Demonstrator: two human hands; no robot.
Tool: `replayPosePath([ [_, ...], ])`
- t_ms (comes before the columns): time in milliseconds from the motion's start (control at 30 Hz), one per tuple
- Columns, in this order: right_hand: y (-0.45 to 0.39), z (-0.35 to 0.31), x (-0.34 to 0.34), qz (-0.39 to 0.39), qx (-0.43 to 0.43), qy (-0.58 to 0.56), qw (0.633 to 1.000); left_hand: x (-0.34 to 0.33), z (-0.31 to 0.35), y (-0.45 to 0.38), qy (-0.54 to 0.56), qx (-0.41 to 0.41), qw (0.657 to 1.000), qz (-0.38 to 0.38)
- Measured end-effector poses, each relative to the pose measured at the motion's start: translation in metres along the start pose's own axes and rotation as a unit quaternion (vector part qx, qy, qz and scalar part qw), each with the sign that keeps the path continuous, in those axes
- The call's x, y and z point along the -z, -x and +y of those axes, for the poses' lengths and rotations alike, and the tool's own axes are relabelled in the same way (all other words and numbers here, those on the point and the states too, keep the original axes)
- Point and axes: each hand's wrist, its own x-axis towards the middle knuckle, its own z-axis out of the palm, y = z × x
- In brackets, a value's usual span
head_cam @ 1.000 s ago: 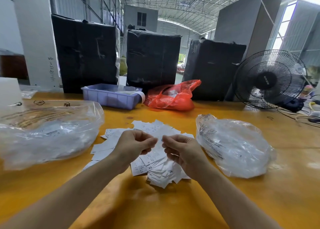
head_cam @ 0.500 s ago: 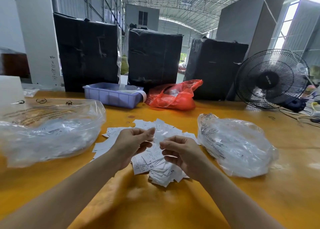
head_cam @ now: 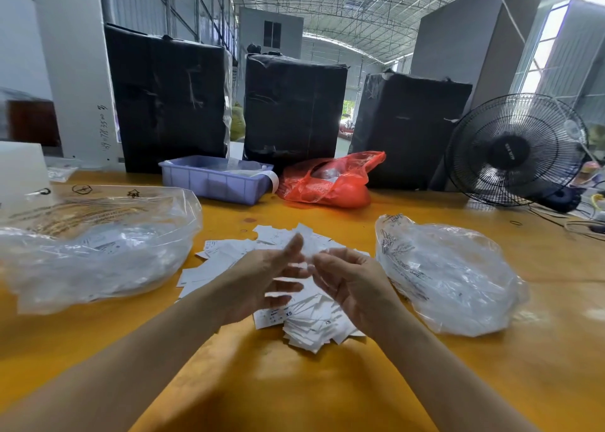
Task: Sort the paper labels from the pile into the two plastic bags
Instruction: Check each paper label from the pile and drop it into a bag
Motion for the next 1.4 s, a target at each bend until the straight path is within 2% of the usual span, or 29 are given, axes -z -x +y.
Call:
replayPosePath([
  [33, -0.001, 0.001, 0.0, 0.009, 0.009, -0.029, 0.999, -0.004, -0.002, 0.001, -0.013, 0.0, 1.0, -0.006],
  [100, -0.001, 0.003, 0.0, 0.009, 0.018, -0.026, 0.999, -0.013, -0.005, 0.001, 0.022, -0.02, 0.999, 0.039],
  [167, -0.001, 0.004, 0.0, 0.005, 0.026, 0.044, 0.999, -0.016, -0.006, -0.001, 0.112, -0.038, 0.987, 0.105],
  [233, -0.001, 0.007, 0.001, 0.004, 0.061, 0.174, 0.983, -0.012, -0.003, -0.004, 0.169, -0.058, 0.973, 0.143],
  [267, -0.002, 0.011, 0.004, 0.017, 0.094, 0.27, 0.958, -0.008, -0.001, -0.005, 0.175, -0.069, 0.97, 0.157],
  [300, -0.003, 0.014, 0.007, 0.037, 0.134, 0.383, 0.913, -0.003, 0.001, -0.006, 0.166, -0.079, 0.968, 0.172],
  [367, -0.008, 0.02, 0.012, 0.042, 0.19, 0.571, 0.797, 0.007, 0.004, -0.008, 0.134, -0.098, 0.965, 0.201],
  [400, -0.011, 0.023, 0.013, 0.024, 0.191, 0.623, 0.758, 0.012, 0.004, -0.009, 0.126, -0.104, 0.963, 0.214],
  [500, -0.02, 0.033, 0.007, -0.043, 0.144, 0.71, 0.688, 0.024, 0.003, -0.012, 0.115, -0.1, 0.956, 0.249],
  [533, -0.023, 0.034, 0.004, -0.052, 0.132, 0.721, 0.678, 0.026, 0.002, -0.013, 0.108, -0.097, 0.956, 0.256],
  [700, -0.023, 0.027, 0.01, -0.001, 0.159, 0.668, 0.727, 0.024, -0.005, -0.013, 0.062, -0.073, 0.964, 0.249],
  [900, -0.017, 0.014, 0.016, 0.052, 0.134, 0.464, 0.874, 0.016, -0.007, -0.01, 0.031, -0.05, 0.982, 0.179],
  [1100, -0.009, -0.004, 0.017, 0.094, 0.117, 0.246, 0.958, 0.012, -0.008, -0.007, 0.059, -0.057, 0.988, 0.132],
  [1200, -0.007, -0.01, 0.015, 0.1, 0.118, 0.18, 0.972, 0.01, -0.008, -0.005, 0.067, -0.072, 0.987, 0.128],
  [1400, -0.001, -0.008, 0.007, 0.083, 0.174, 0.268, 0.944, 0.004, -0.009, -0.006, 0.009, -0.128, 0.983, 0.128],
])
